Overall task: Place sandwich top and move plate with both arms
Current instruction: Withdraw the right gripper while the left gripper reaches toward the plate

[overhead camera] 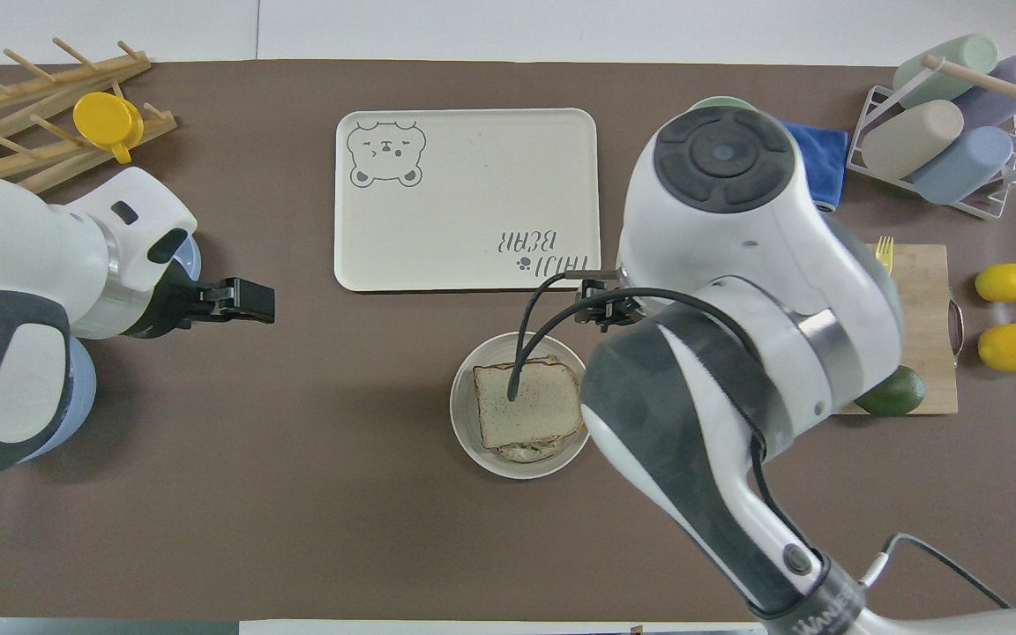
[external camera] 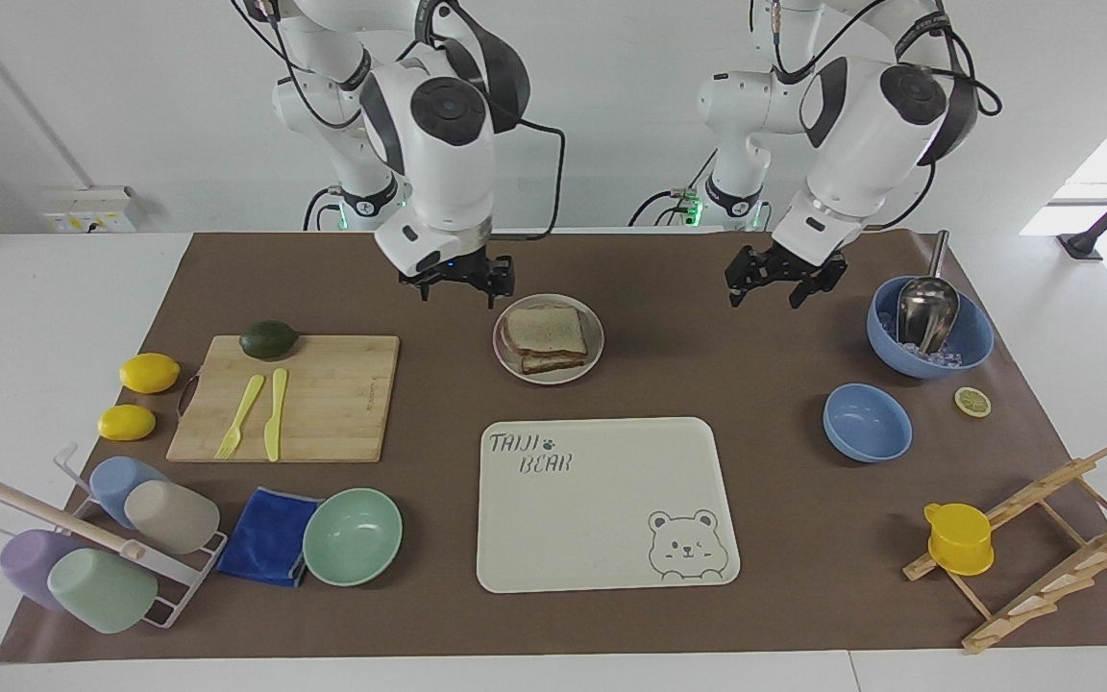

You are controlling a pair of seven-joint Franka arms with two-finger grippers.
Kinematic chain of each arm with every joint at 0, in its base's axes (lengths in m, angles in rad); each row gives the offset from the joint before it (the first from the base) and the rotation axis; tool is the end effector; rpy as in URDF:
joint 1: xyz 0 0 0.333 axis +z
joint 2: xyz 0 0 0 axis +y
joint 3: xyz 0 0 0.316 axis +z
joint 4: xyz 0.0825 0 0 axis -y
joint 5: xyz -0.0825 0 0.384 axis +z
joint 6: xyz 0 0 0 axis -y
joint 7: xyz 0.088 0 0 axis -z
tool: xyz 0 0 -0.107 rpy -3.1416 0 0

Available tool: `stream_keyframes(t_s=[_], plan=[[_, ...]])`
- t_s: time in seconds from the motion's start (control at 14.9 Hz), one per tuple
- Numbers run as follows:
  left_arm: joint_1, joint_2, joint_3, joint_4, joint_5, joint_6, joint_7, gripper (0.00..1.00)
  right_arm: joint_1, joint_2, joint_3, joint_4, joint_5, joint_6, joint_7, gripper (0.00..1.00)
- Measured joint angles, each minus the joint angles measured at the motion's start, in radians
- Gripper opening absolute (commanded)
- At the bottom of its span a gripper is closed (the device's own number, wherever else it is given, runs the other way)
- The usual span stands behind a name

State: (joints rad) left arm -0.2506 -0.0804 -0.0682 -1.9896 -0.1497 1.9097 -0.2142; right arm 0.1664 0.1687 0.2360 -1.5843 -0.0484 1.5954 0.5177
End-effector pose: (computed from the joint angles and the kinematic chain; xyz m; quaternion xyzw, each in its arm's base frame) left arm 0.5043 -0.1785 0.4986 0.9973 -0.0272 -0.0176 0.0655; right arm 0.5543 0.2201 0.5252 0.9955 -0.0551 -0.0665 0.0378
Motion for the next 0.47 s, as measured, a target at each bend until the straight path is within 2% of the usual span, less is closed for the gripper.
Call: stream_keyframes(t_s=[0.27, 0.47], plan=[[-0.145, 0.015, -0.004, -0.140, -0.009, 0.173, -0.100, 1.00, -0.006, -0.081, -0.213, 0.001, 0.048, -0.043, -0.220, 1.00], [-0.244, 0.049, -0.007, -0.222, -0.018, 0.304, -0.195, 1.00, -0.011, -0.117, -0.275, 0.015, 0.050, -0.108, -0.319, 1.00]])
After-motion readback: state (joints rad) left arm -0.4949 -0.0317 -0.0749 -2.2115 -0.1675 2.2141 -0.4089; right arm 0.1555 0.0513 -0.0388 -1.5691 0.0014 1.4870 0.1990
